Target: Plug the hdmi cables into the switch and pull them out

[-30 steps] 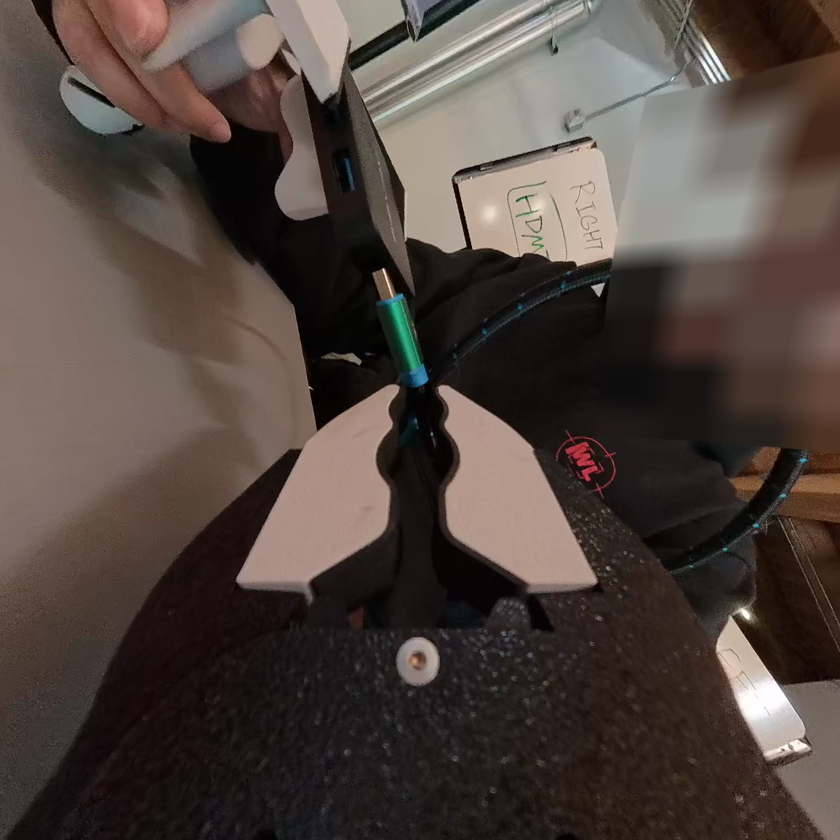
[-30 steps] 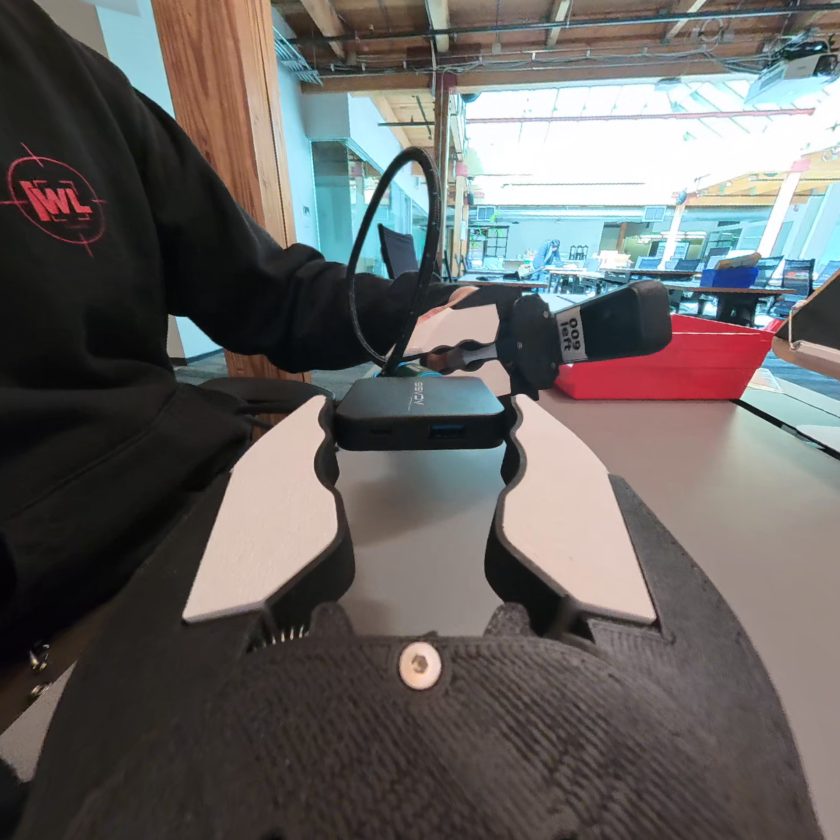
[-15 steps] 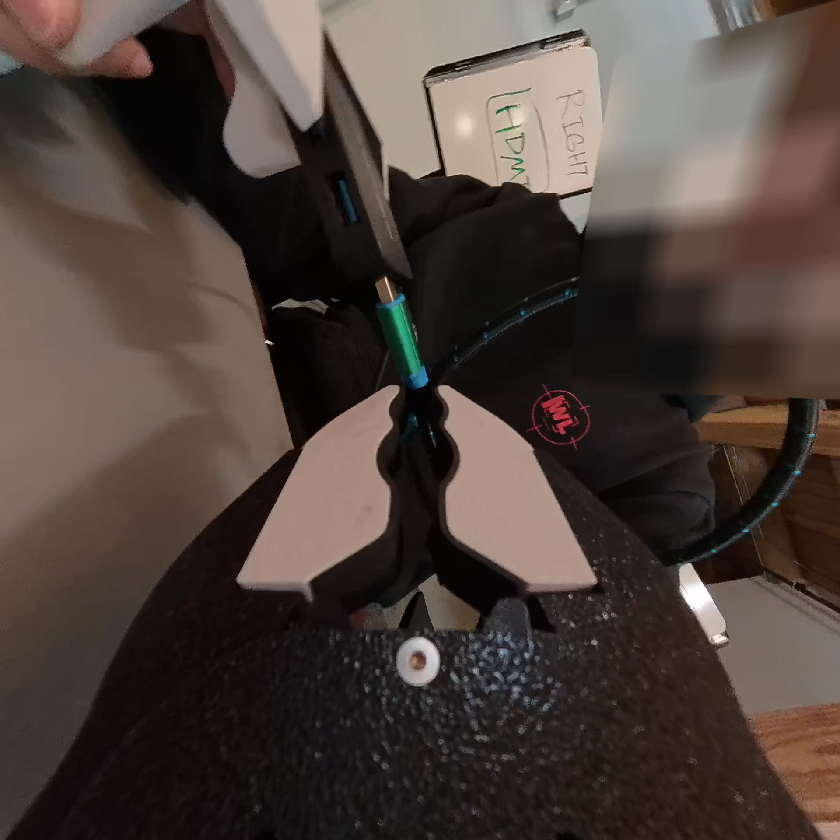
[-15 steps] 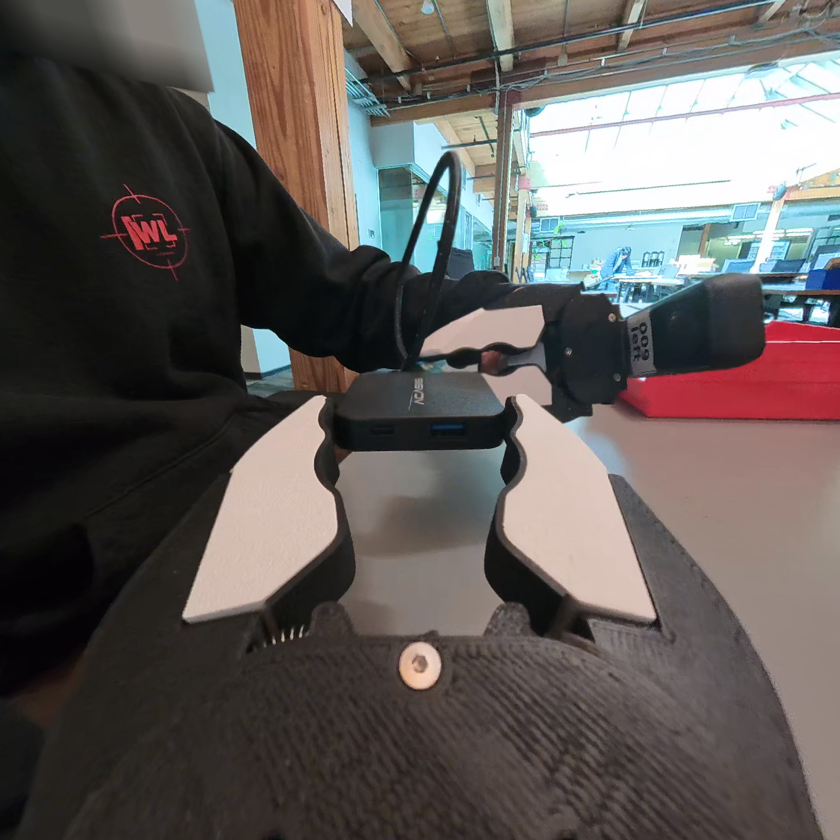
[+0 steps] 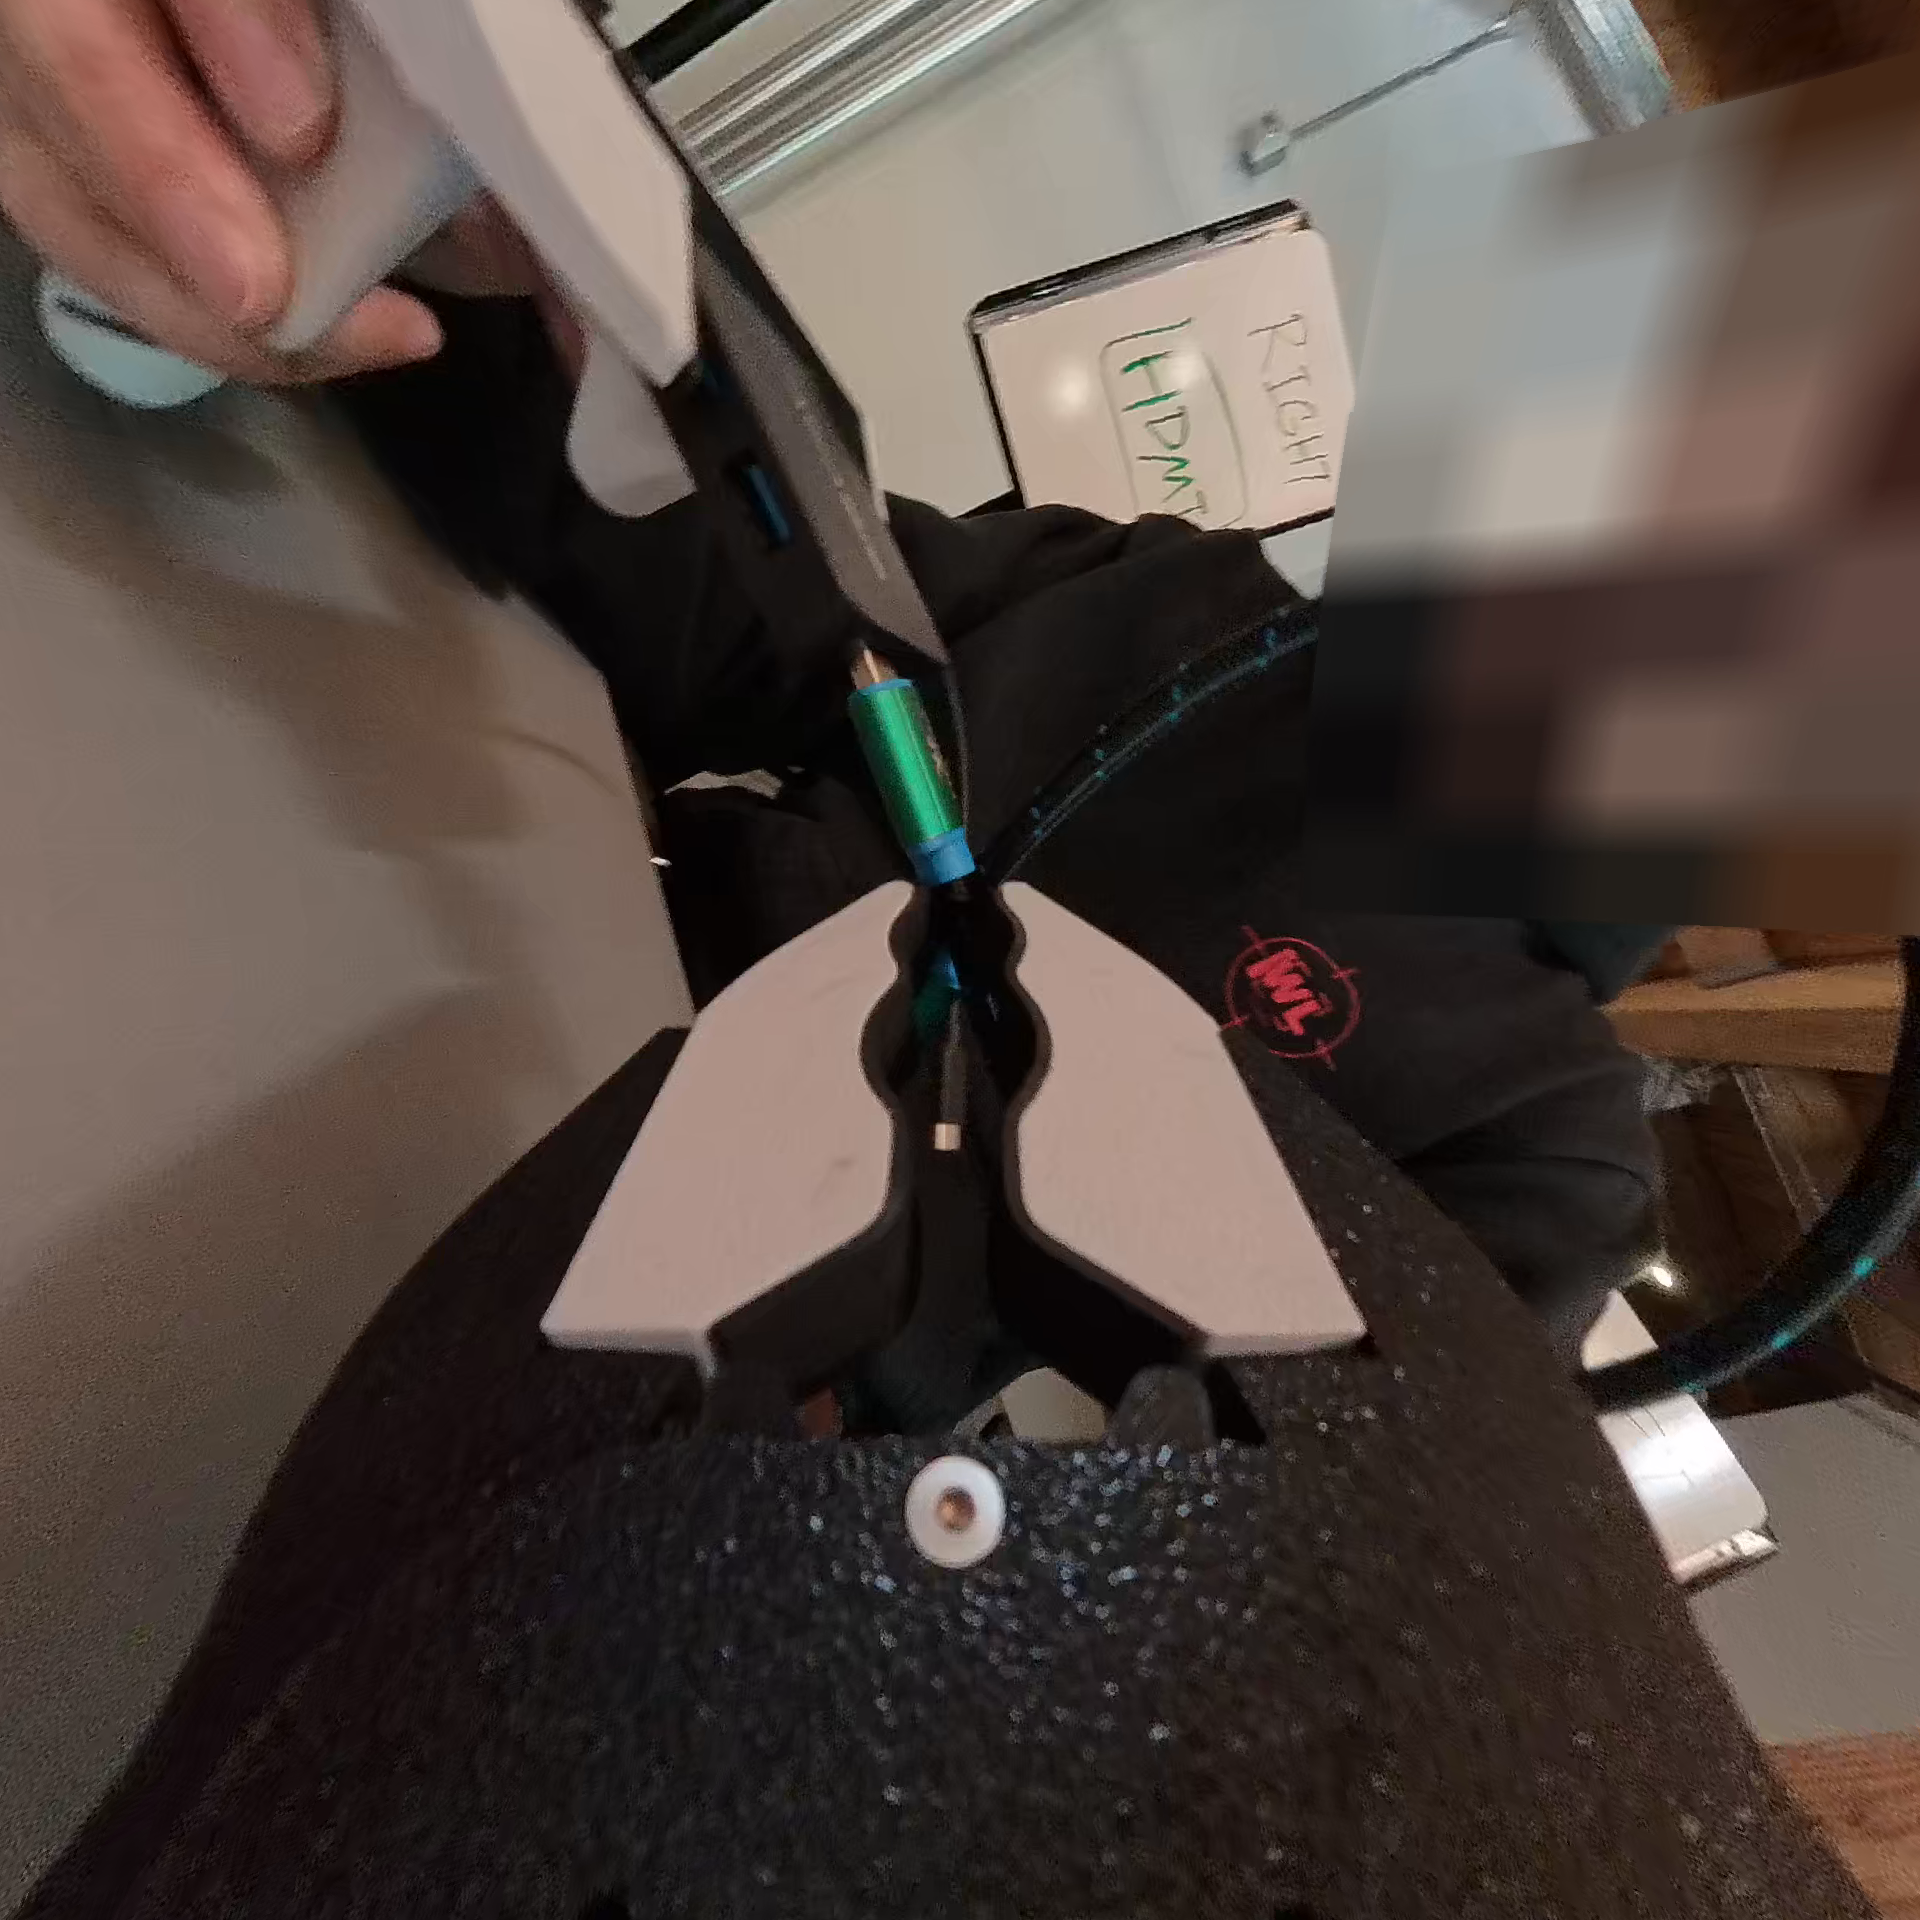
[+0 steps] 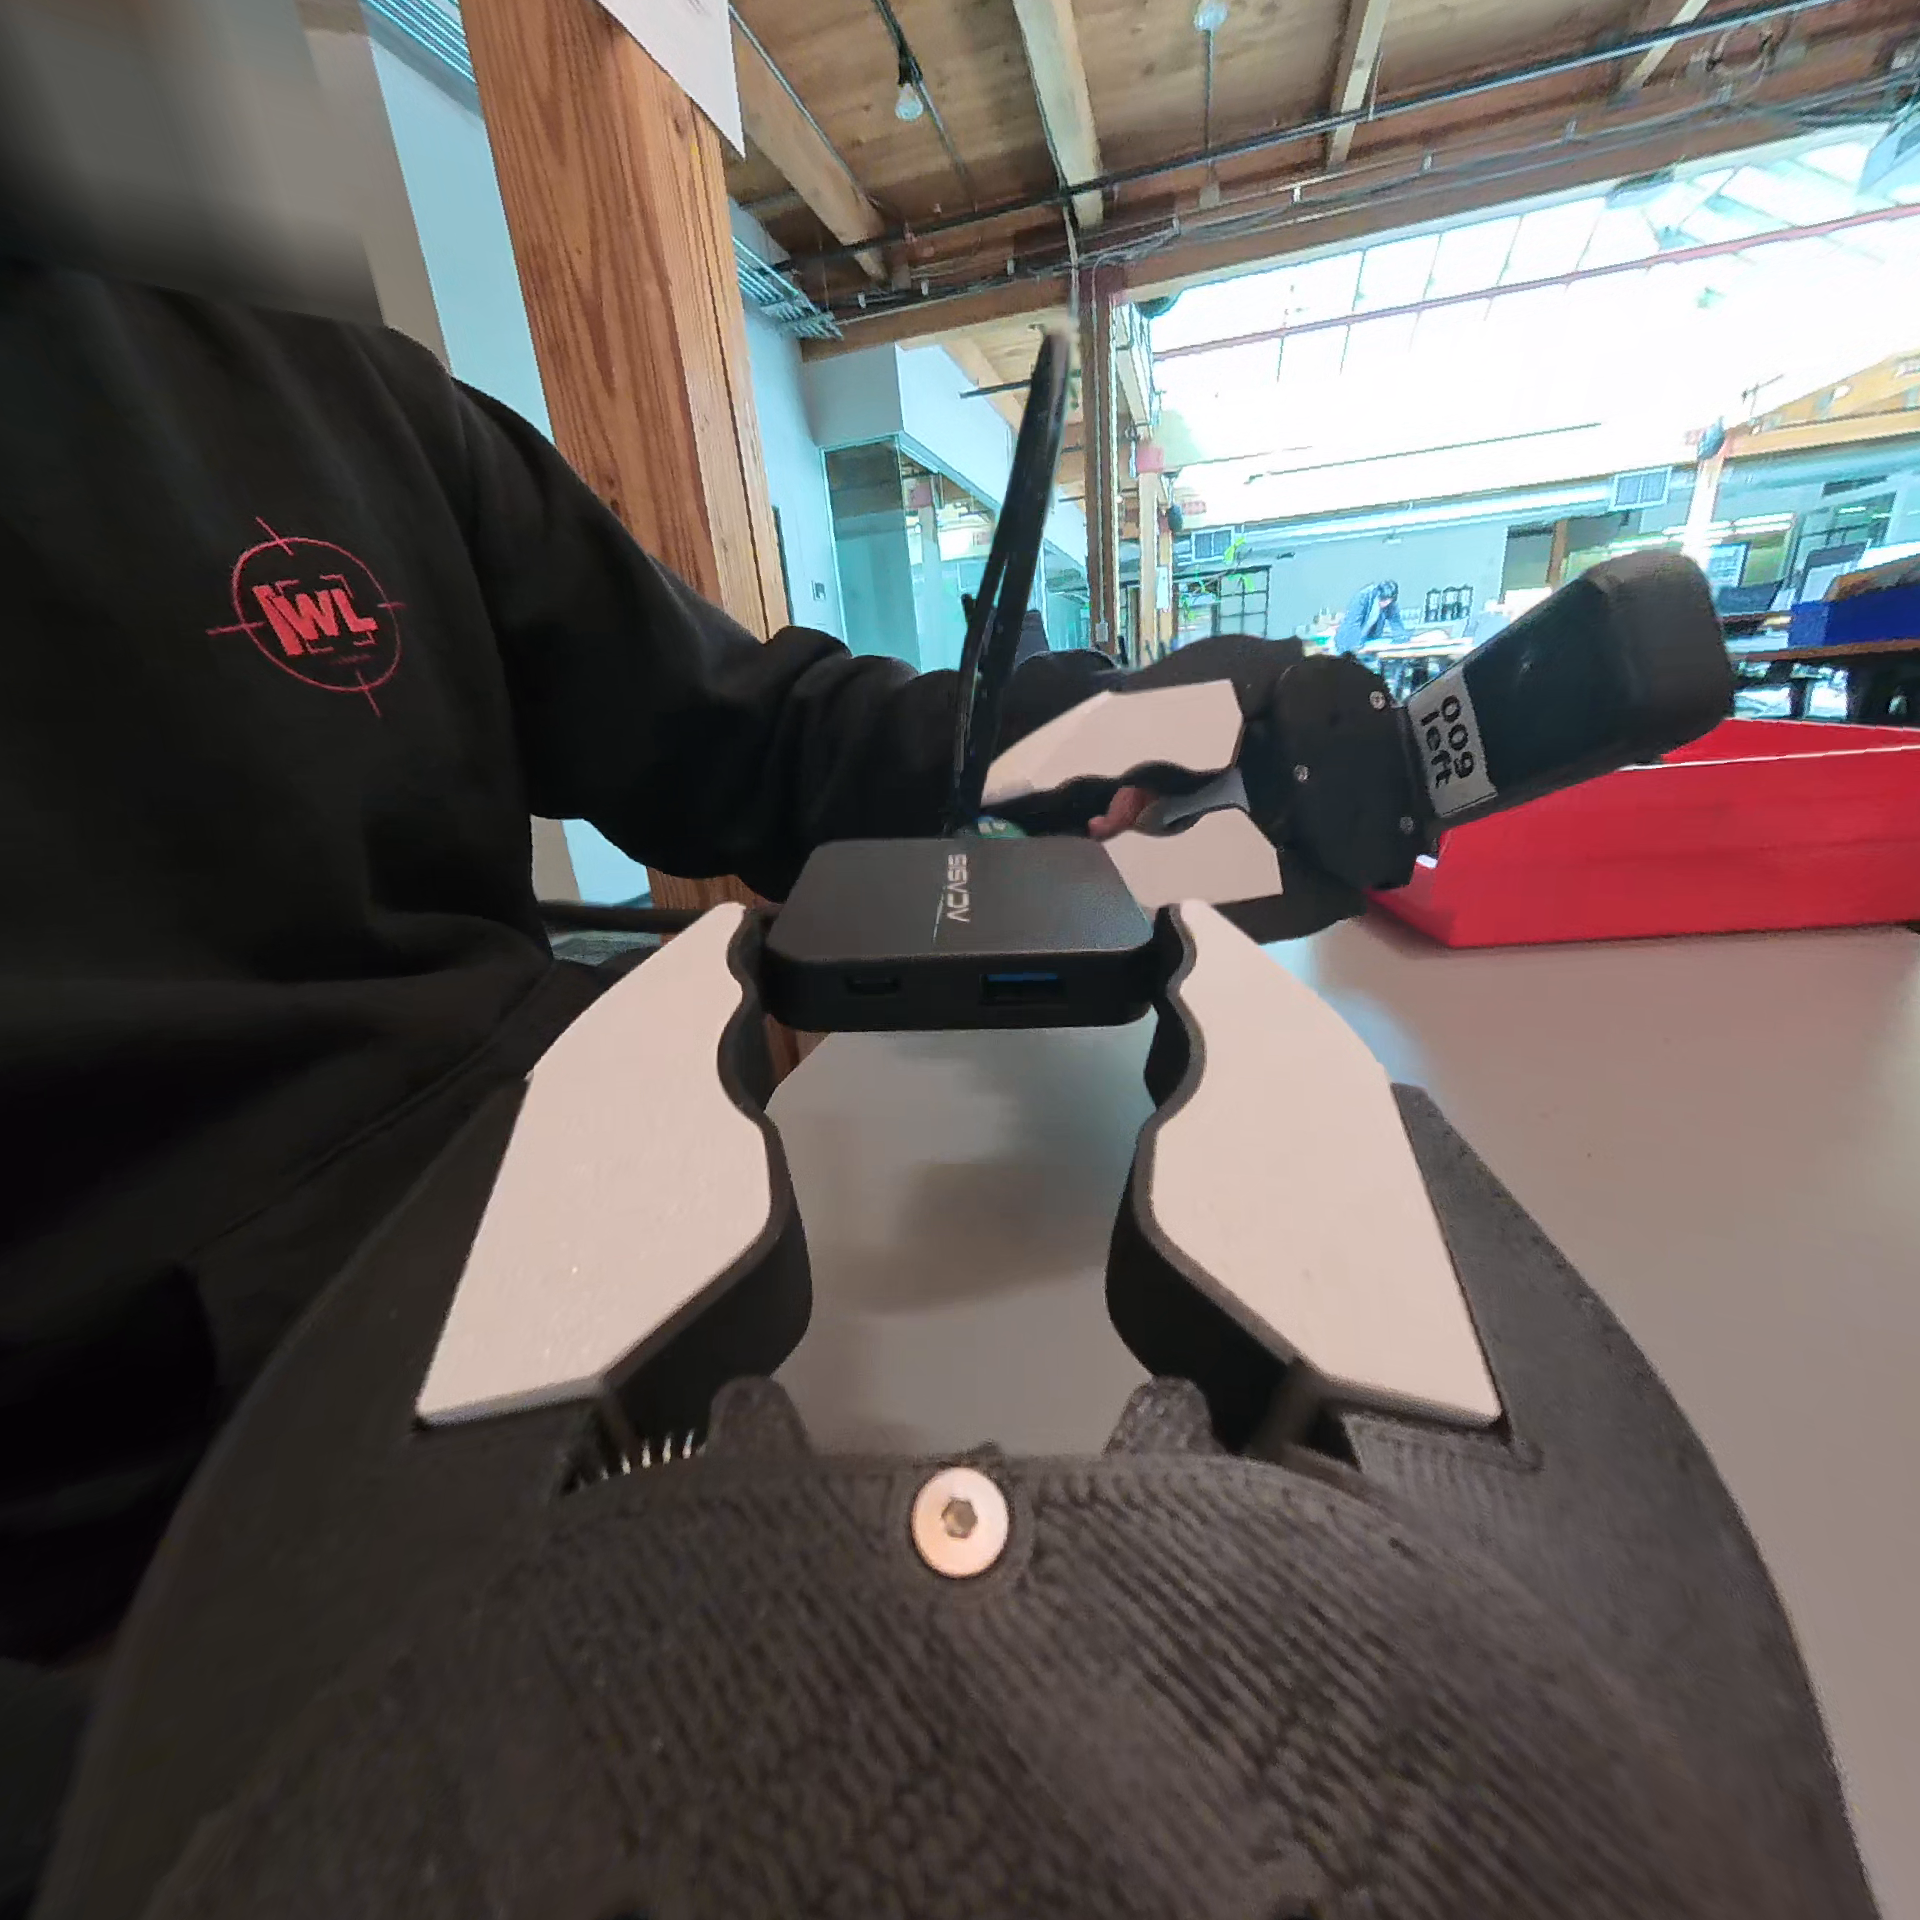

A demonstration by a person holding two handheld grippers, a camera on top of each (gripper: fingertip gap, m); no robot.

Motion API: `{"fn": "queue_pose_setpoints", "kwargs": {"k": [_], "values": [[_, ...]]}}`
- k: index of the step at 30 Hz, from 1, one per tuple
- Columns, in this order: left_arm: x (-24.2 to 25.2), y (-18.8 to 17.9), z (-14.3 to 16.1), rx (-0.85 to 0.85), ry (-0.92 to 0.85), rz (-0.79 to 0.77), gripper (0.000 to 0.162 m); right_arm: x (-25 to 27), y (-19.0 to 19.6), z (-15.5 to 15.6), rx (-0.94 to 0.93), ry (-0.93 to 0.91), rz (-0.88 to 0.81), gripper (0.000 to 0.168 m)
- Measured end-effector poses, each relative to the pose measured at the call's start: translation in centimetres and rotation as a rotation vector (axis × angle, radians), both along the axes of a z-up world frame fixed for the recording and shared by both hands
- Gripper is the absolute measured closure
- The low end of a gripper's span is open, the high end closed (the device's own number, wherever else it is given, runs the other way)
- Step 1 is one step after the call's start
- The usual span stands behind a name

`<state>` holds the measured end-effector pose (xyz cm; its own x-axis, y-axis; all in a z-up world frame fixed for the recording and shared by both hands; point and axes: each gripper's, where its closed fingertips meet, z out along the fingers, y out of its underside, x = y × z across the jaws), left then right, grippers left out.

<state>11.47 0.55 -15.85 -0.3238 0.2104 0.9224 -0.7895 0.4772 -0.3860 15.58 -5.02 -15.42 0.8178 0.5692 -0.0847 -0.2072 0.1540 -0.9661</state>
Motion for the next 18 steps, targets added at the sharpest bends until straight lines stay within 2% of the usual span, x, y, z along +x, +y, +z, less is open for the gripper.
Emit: {"fn": "queue_pose_setpoints", "kwargs": {"k": [3, 6, 11, 16, 18], "values": [[0.5, 0.0, -0.4, 0.025, -0.027, 0.045, 0.153, 0.4, 0.0, -0.3, -0.023, -0.029, -0.035, 0.096], [2.2, 0.3, 0.0, 0.012, -0.072, 0.166, 0.153, 1.4, 0.2, -0.7, -0.037, -0.023, -0.093, 0.096], [3.9, 0.5, -1.0, 0.116, -0.297, 0.301, 0.152, 2.7, 0.2, -0.6, -0.028, -0.004, -0.169, 0.096], [5.9, 0.7, 0.3, 0.143, -0.477, 0.473, 0.159, 3.3, 0.1, 0.6, 0.034, 0.045, -0.201, 0.097], [6.4, 0.8, 1.6, 0.074, -0.477, 0.516, 0.152, 3.4, 0.6, 0.3, 0.017, 0.031, -0.22, 0.097]]}}
